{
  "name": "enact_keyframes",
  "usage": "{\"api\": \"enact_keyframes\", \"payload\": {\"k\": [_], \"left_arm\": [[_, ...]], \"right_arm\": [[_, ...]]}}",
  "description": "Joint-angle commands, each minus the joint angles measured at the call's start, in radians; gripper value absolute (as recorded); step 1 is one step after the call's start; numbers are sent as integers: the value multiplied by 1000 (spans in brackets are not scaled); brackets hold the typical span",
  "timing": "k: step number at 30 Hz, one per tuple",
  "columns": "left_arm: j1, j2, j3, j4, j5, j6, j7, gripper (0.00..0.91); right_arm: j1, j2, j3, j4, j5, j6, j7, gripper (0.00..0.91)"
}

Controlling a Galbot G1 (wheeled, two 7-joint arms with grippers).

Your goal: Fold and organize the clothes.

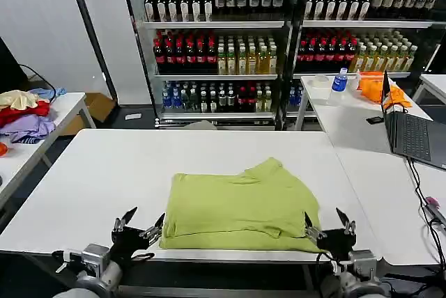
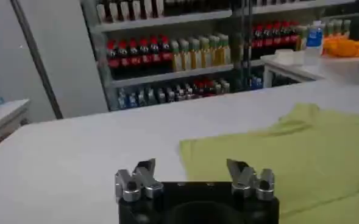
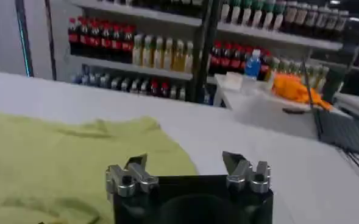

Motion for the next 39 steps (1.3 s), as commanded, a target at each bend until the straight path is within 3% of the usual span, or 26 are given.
{"api": "enact_keyframes", "payload": {"k": [1, 6, 17, 26, 39], "left_arm": [[-225, 40, 70, 179, -62, -1, 5, 907], [-369, 30, 181, 314, -64, 21, -1, 907], [-604, -11, 346, 579, -73, 40, -4, 907], [-710, -54, 389, 736, -127, 34, -4, 907], [-761, -94, 417, 779, -143, 37, -8, 907]], "right_arm": [[341, -27, -134, -197, 166, -25, 19, 907], [554, 13, -226, -388, 221, -84, 60, 907], [828, 113, -381, -744, 230, -84, 80, 907], [914, 181, -420, -928, 199, -84, 78, 907], [965, 253, -408, -1093, 198, -83, 60, 907]]}}
